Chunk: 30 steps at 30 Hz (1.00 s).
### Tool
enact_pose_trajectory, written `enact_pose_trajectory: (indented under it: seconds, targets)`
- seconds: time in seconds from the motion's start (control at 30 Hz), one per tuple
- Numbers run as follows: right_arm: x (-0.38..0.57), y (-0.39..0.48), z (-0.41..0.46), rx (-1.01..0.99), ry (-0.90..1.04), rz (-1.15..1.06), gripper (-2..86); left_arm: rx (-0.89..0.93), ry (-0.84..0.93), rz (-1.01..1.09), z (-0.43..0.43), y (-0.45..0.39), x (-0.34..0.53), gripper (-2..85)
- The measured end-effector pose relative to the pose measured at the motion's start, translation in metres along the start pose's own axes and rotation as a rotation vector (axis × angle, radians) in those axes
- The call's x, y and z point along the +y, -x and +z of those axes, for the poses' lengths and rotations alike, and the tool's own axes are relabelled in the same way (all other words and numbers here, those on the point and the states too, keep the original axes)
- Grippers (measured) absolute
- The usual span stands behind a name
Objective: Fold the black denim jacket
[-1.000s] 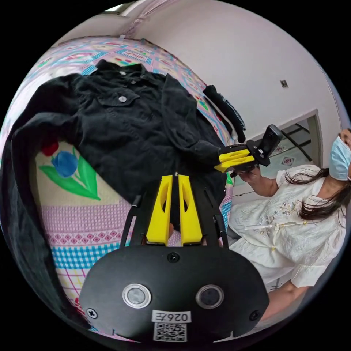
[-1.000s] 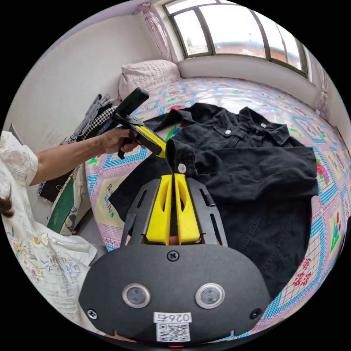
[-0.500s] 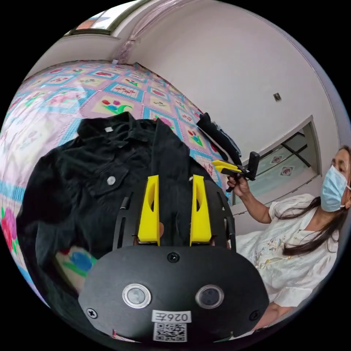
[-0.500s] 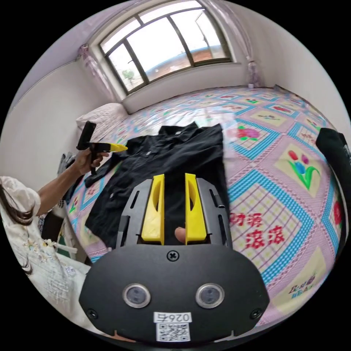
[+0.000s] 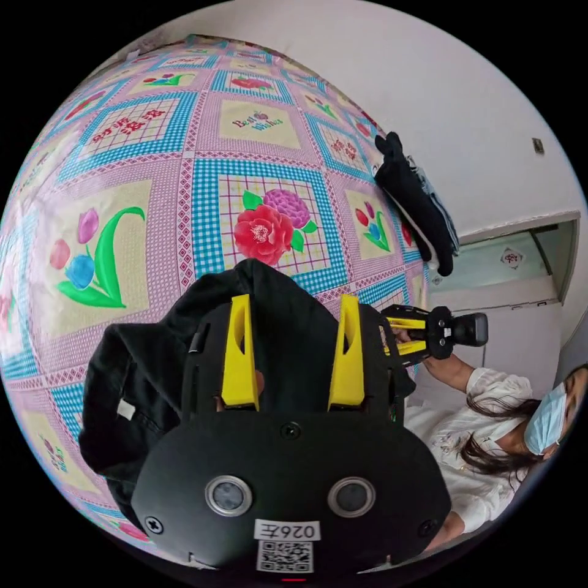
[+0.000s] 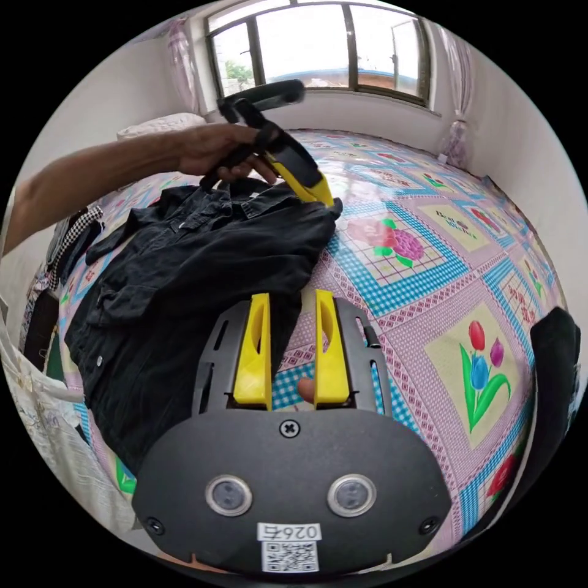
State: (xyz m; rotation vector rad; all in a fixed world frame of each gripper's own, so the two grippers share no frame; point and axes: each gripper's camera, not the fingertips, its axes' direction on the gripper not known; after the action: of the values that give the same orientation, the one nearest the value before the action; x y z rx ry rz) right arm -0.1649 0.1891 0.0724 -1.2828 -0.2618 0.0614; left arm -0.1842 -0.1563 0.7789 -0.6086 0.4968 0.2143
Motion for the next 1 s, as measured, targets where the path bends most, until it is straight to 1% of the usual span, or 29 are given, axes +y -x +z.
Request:
enact_pose_trajectory:
  seconds: [0.03,0.07,0.1,0.13,0.17,0.2,0.27,0.33,0.37,0.4,0.47,0.53,0.57,0.6,0.63,0.67,0.7,0.73,0.77,0.8,0.83,0.9,0.97,1.0]
  targets:
    - [-0.006,0.000,0.002,-0.015,0.002,-0.026,2.9,-0.034,0.022,-0.005,0.001,-0.001,-0.004,8.8]
    - [-0.008,0.000,0.002,-0.021,0.004,-0.034,1.4,-0.133,0.047,-0.003,0.000,-0.004,-0.008,4.4]
    - [-0.009,-0.001,-0.003,0.011,0.011,-0.027,0.2,-0.160,0.041,0.025,-0.004,-0.005,-0.010,1.8]
    - [-0.004,-0.003,-0.012,0.064,0.009,-0.010,-0.6,-0.138,0.032,0.026,-0.007,-0.003,-0.010,1.4]
    - [0.000,-0.005,-0.016,0.085,0.001,0.008,-0.8,-0.026,0.014,0.012,-0.011,0.009,-0.011,0.7]
    - [0.008,-0.013,-0.021,0.078,-0.013,0.055,-1.0,0.097,-0.009,-0.021,-0.013,0.024,-0.011,0.3]
    - [0.015,-0.026,-0.021,0.027,-0.002,0.129,-0.7,0.195,-0.055,-0.055,-0.015,0.039,-0.009,-0.2]
    - [0.023,-0.035,-0.028,0.043,0.013,0.185,0.7,0.222,-0.090,-0.048,-0.018,0.045,-0.005,-0.4]
    - [0.026,-0.036,-0.031,0.055,0.008,0.198,1.3,0.265,-0.111,-0.042,-0.020,0.049,-0.002,-0.4]
    - [0.030,-0.040,-0.040,0.045,-0.023,0.224,3.8,0.300,-0.137,-0.033,-0.024,0.051,0.000,-0.3]
    - [0.030,-0.047,-0.048,-0.029,-0.074,0.266,6.5,0.333,-0.176,-0.013,-0.027,0.051,0.000,-0.3]
    - [0.014,-0.050,-0.041,-0.096,-0.099,0.258,7.9,0.340,-0.186,0.012,-0.027,0.045,-0.004,-0.2]
    - [0.008,-0.048,-0.035,-0.098,-0.082,0.238,5.5,0.319,-0.172,0.021,-0.025,0.040,-0.007,-0.2]
    - [-0.002,-0.043,-0.023,-0.094,-0.014,0.172,0.8,0.297,-0.133,0.020,-0.024,0.038,-0.008,-0.1]
    - [-0.005,-0.038,-0.020,-0.059,0.017,0.152,-0.2,0.289,-0.108,0.002,-0.024,0.040,-0.009,0.0]
    - [-0.004,-0.037,-0.023,-0.039,0.008,0.146,-0.6,0.333,-0.080,-0.031,-0.025,0.050,-0.007,0.1]
    - [-0.001,-0.037,-0.029,-0.028,0.000,0.155,-0.9,0.458,-0.103,-0.065,-0.029,0.064,-0.002,0.2]
    - [0.002,-0.040,-0.032,-0.044,0.005,0.178,-0.9,0.528,-0.130,-0.085,-0.031,0.071,0.002,0.2]
    - [0.004,-0.042,-0.033,-0.053,0.009,0.189,-0.9,0.661,-0.201,-0.110,-0.037,0.083,0.012,0.2]
    - [0.006,-0.046,-0.036,-0.069,0.001,0.213,-0.7,0.743,-0.257,-0.118,-0.041,0.090,0.020,0.3]
    - [0.007,-0.050,-0.039,-0.085,-0.003,0.227,-0.4,0.756,-0.276,-0.118,-0.043,0.090,0.023,0.5]
    - [0.007,-0.055,-0.042,-0.108,-0.012,0.235,1.8,0.676,-0.292,-0.123,-0.045,0.081,0.026,2.4]
    - [0.005,-0.064,-0.041,-0.124,-0.022,0.268,3.8,0.640,-0.265,-0.108,-0.036,0.067,0.016,3.7]
    - [0.002,-0.071,-0.033,-0.157,0.003,0.280,2.4,0.627,-0.235,-0.085,-0.026,0.056,0.007,2.8]
